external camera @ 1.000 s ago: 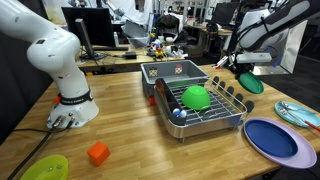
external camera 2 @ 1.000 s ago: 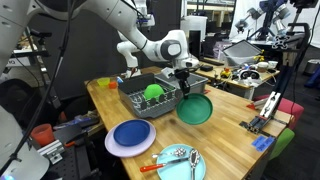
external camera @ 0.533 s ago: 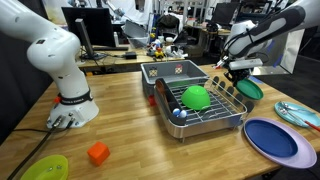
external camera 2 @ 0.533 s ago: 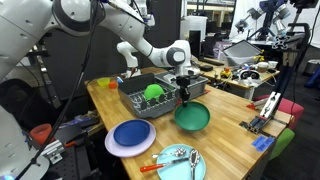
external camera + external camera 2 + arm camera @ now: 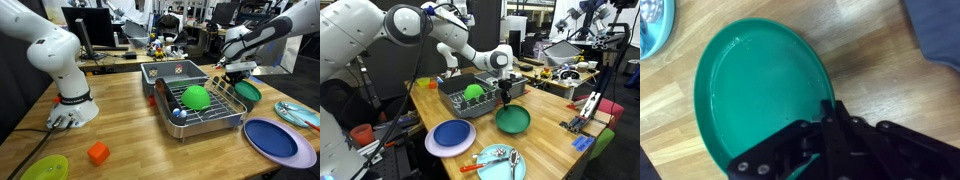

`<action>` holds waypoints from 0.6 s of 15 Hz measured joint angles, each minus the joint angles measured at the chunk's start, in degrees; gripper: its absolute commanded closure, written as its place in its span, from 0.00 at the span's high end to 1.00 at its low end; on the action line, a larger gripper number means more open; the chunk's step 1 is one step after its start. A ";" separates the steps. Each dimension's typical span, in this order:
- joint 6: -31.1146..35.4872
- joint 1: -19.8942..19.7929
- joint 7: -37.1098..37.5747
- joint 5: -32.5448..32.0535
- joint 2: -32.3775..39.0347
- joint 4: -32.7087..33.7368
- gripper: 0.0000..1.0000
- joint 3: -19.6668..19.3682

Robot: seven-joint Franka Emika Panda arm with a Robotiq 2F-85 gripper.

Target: Pick up the green plate from the dish rack and put it on the table.

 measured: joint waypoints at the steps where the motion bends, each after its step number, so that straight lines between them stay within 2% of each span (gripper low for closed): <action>1: -0.42 -0.01 0.29 0.00 0.61 0.64 0.01 -0.02; 5: -2.18 -0.04 1.34 0.00 2.81 3.15 0.01 -0.27; 7: -2.57 -0.06 1.98 0.00 3.61 4.03 0.31 -0.52; 9: -3.19 -0.10 2.48 0.00 4.22 4.96 0.44 -0.71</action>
